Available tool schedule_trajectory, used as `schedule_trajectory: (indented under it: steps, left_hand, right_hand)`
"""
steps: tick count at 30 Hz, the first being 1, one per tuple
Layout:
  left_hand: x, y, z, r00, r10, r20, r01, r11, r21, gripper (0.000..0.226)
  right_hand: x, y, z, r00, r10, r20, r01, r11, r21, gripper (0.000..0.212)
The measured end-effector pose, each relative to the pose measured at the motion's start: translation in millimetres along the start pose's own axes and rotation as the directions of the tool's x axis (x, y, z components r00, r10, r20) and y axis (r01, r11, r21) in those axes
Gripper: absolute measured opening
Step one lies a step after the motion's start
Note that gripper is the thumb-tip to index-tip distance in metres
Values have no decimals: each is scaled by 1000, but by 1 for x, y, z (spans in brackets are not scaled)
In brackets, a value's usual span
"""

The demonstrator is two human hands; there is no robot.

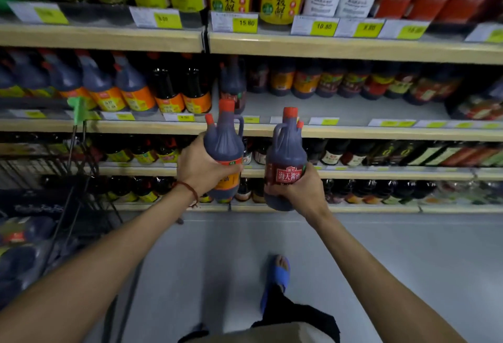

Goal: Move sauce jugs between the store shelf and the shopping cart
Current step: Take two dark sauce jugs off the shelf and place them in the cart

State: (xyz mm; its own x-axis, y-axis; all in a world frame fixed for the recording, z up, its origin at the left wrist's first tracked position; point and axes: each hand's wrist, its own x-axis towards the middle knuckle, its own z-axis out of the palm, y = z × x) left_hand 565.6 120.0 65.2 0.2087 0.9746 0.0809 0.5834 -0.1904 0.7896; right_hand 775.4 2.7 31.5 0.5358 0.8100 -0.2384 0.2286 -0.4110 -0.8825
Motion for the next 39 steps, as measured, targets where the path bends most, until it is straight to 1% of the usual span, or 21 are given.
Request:
schedule_trajectory:
  steps: [2,5,9,12,14,16,21,23,27,29,32,39]
  left_hand:
    - [16,10,16,1000,-20,-15,20,1000,17,88]
    - [34,16,33,997,-46,-54,46,999,0,94]
    - [52,15,43,996,-56,-64,57,998,9,98]
    - [73,6,44,997,-26,-79,29,999,33,91]
    - [91,-4,44,999,-11,-40,14,998,56,89]
    - [108,-12,43,1000,15,5,-16,998,66,93]
    - [132,-25,45,996,83,15,-83,996,40,96]
    - [136,-26,47,995,101,6,-101,995,17,100]
    - [145,-26,48,994,108,-12,-109,993,-53,97]
    - [152,-27,48,990,137,-16,-138,989,-60,102]
    - [159,-28,47,990,141,-28,-142,987,-79,109]
    - [174,-42,53,986,159,-48,-164,981,-101,112]
  right_hand:
    - [29,0,-13,999,-25,27,26,999,-23,82]
    - [67,-3,-21,996,-72,51,75,995,-67,90]
    - [103,-11,-20,994,-108,16,109,992,-72,92]
    - [127,-20,-10,989,-145,-9,145,988,-49,91]
    - [145,-21,3,985,-168,-27,167,985,-44,89]
    - [160,-22,14,979,-199,-48,197,980,-40,88]
    - [189,-31,33,955,-281,-100,283,959,3,83]
    - [198,-35,37,938,-320,-131,326,945,26,85]
    - [211,-44,44,895,-406,-186,420,907,41,89]
    - [219,-45,50,877,-434,-206,451,892,40,90]
    - [231,-44,57,866,-449,-218,466,884,31,94]
    - [270,-44,77,866,-455,-208,466,885,5,97]
